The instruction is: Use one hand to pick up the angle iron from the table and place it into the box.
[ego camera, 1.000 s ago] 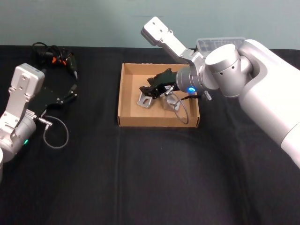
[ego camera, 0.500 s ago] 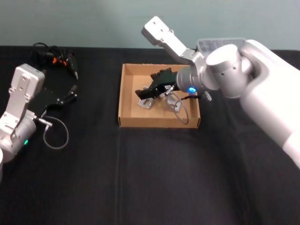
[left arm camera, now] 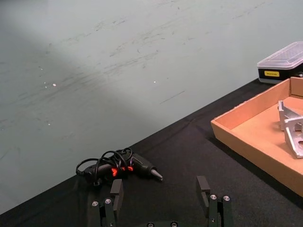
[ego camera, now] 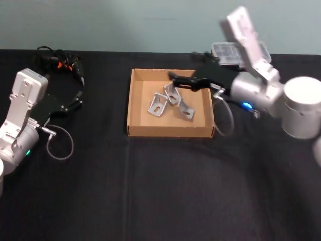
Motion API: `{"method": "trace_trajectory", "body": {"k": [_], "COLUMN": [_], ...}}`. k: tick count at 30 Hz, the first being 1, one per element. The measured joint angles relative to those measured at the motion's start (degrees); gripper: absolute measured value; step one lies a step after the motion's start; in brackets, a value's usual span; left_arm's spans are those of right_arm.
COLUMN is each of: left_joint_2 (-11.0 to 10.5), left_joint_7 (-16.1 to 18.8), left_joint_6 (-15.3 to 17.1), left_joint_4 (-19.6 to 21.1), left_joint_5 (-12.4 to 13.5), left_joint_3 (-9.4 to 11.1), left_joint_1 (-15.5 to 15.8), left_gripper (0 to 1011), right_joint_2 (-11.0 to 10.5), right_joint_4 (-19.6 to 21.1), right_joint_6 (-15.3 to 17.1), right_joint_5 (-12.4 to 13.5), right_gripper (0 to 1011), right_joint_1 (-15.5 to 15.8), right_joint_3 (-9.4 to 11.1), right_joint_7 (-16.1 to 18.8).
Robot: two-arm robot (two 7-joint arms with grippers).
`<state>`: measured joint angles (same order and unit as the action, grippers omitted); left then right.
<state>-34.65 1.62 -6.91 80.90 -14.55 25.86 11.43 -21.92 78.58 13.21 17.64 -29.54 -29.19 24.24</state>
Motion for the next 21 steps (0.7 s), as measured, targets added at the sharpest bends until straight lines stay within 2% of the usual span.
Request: {"method": "trace_trajectory", "body": {"k": [1, 4, 6, 9, 15, 21], "left_joint_2": [0.00, 0.00, 0.00, 0.00, 0.00, 0.00], "left_joint_7": [0.00, 0.00, 0.00, 0.00, 0.00, 0.00], "left_joint_6": [0.00, 0.00, 0.00, 0.00, 0.00, 0.00], "left_joint_4": [0.00, 0.00, 0.00, 0.00, 0.00, 0.00], "left_joint_5": [0.00, 0.00, 0.00, 0.00, 0.00, 0.00], "left_joint_3": [0.00, 0.00, 0.00, 0.00, 0.00, 0.00], "left_joint_1": [0.00, 0.00, 0.00, 0.00, 0.00, 0.00], "left_gripper": [1011, 1011, 1011, 1011, 1011, 1011], "right_joint_2": [-0.70, -1.76, -2.22, -3.12, -3.12, -2.79], "right_joint_4": [1.79, 4.41, 5.39, 7.52, 8.89, 9.53], "right_joint_6": [-1.20, -3.00, -3.65, -5.34, -7.59, -7.84], "right_joint_5": [0.31, 0.33, 0.01, -1.76, -4.86, -6.13], "right_gripper": [1002, 1002, 1002, 1002, 1002, 1002], "right_joint_1": [2.31, 6.41, 8.17, 12.41, 16.17, 17.27], "right_joint_3": [1.42, 3.51, 4.14, 5.34, 6.22, 6.55], "right_joint_7": [-1.15, -3.27, -4.23, -6.91, -10.46, -11.47]}}
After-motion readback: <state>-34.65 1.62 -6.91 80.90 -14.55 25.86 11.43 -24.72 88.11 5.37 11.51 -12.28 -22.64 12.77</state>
